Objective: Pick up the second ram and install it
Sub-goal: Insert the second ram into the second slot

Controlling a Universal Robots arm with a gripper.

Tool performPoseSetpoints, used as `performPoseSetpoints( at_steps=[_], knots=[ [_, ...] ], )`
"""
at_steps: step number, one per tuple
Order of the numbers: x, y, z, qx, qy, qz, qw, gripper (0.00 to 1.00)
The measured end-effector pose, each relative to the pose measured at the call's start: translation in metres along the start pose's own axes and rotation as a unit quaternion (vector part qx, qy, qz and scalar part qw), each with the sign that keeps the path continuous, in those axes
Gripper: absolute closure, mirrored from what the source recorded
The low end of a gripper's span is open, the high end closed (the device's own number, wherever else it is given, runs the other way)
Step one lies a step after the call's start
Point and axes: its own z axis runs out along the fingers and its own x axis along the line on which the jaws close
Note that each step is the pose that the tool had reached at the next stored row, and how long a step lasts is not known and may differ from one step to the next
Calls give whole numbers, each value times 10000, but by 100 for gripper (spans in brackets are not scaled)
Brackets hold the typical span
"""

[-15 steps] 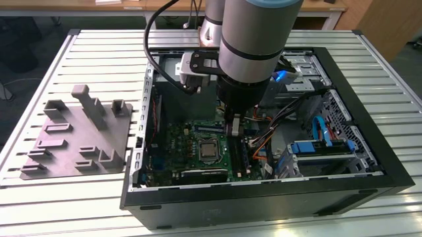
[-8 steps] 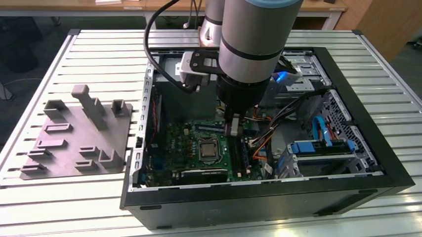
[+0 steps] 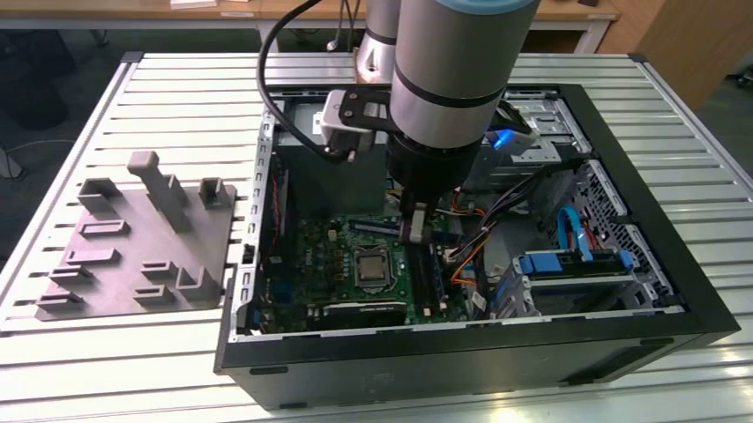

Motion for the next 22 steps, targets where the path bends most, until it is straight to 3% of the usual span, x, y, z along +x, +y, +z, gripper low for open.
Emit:
performPoseSetpoints(
  at_steps=[22],
  knots=[
    [0,0,4,45,-15,516,9987,86]
  ],
)
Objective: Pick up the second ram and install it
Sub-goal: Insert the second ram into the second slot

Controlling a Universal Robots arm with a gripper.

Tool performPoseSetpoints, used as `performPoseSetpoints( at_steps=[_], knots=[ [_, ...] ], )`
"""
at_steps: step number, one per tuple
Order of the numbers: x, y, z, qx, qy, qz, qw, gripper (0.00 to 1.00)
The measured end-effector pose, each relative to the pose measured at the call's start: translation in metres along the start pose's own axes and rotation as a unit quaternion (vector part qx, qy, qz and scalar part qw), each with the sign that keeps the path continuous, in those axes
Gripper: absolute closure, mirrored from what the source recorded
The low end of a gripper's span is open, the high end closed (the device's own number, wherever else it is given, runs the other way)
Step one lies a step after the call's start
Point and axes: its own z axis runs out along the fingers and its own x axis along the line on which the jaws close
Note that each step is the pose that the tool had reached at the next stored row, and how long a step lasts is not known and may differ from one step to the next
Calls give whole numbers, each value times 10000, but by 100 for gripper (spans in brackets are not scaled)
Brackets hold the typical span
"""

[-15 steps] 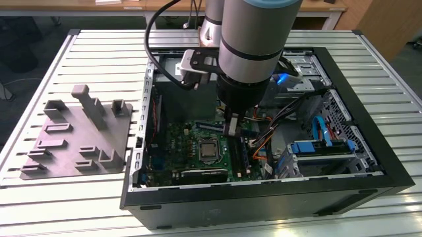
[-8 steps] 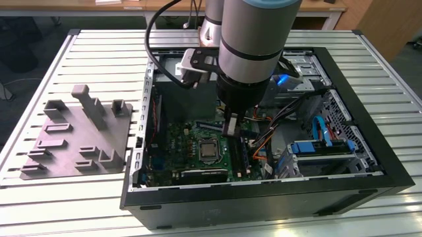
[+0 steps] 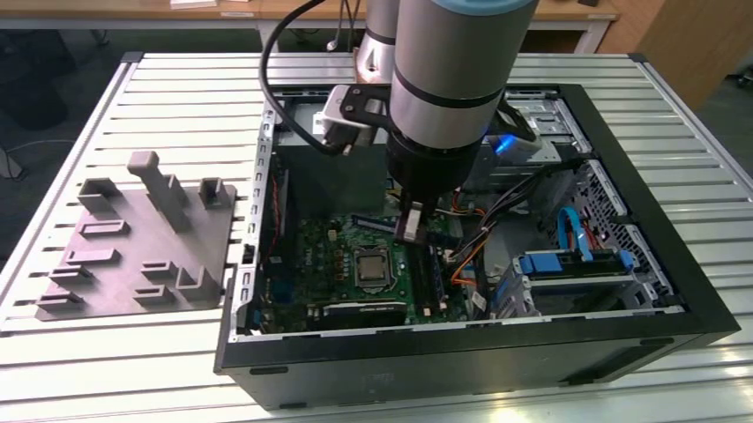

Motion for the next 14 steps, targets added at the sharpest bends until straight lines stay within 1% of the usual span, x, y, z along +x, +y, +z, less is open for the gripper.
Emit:
performPoseSetpoints(
  at_steps=[14],
  knots=[
    [0,0,2,27,-9,311,9995,86]
  ],
)
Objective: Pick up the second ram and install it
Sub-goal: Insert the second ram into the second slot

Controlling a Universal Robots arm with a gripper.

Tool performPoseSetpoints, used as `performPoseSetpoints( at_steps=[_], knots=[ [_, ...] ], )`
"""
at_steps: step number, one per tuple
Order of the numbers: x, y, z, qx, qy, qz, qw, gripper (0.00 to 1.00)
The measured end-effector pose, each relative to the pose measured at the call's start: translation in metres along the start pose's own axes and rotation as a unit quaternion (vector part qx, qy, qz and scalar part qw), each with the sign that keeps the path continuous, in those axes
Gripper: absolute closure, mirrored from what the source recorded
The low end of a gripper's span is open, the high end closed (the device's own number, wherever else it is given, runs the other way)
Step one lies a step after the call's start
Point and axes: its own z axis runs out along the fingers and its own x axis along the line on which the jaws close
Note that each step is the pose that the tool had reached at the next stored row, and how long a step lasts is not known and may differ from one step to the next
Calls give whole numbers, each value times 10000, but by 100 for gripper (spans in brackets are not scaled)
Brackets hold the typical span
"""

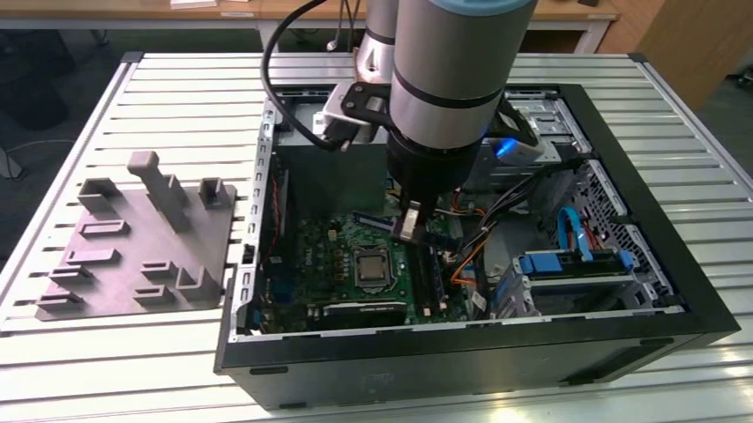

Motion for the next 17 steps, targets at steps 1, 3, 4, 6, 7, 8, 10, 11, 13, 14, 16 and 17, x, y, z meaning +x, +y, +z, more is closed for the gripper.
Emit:
performPoseSetpoints(
  at_steps=[1,3,4,6,7,8,10,11,13,14,16,17],
  knots=[
    [0,0,0,2,-1,22,10000,86],
    [0,0,0,6,-2,70,10000,86],
    [0,0,1,8,-3,94,10000,86],
    [0,0,1,12,-4,140,9999,86],
    [0,0,1,14,-5,162,9999,86],
    [0,0,1,16,-5,184,9998,86],
    [0,0,1,20,-7,228,9997,86],
    [0,0,1,22,-7,249,9997,86],
    [0,0,1,26,-8,291,9996,86],
    [0,0,2,27,-9,311,9995,86],
    [0,0,2,31,-11,351,9994,86],
    [0,0,2,33,-11,373,9993,86]
  ],
)
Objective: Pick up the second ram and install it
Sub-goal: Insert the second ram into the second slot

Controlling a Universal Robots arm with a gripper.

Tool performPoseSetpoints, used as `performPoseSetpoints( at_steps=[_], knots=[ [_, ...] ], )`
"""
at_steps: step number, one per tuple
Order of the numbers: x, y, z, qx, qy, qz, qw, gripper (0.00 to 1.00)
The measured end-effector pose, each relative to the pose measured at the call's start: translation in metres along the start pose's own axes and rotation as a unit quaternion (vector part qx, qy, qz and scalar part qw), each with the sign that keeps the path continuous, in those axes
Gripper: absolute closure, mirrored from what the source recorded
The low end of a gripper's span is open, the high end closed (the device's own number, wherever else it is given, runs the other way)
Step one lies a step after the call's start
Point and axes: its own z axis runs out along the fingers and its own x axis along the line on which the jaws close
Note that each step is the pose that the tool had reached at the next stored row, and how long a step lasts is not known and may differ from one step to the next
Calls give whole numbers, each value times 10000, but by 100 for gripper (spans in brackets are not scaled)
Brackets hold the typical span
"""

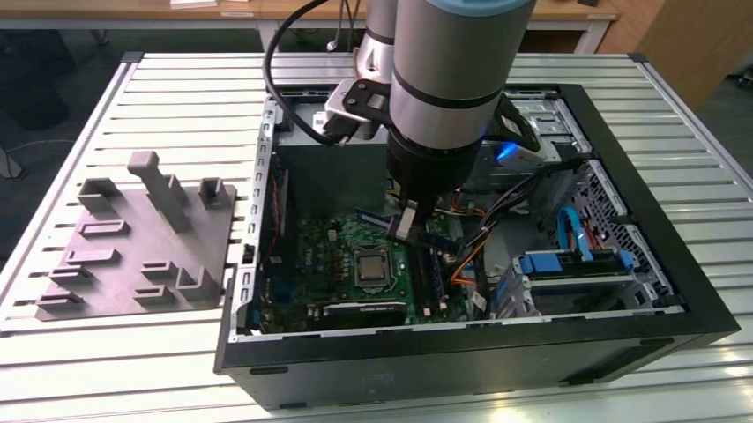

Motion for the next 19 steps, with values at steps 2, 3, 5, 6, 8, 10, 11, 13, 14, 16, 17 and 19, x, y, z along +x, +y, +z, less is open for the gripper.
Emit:
performPoseSetpoints(
  at_steps=[2,3,5,6,8,10,11,13,14,16,17,19],
  knots=[
    [0,0,0,4,-1,43,10000,86],
    [0,0,0,6,-2,65,10000,86],
    [0,0,0,9,-3,106,9999,86],
    [0,0,0,11,-3,127,9999,86],
    [0,0,1,15,-5,166,9999,86],
    [0,0,1,18,-5,205,9998,86],
    [0,0,1,20,-6,224,9997,86],
    [0,0,1,23,-7,264,9996,86],
    [0,0,2,25,-8,285,9996,86],
    [0,0,2,28,-9,324,9995,86],
    [0,0,2,30,-10,343,9994,86],
    [0,0,2,33,-11,380,9993,86]
  ],
)
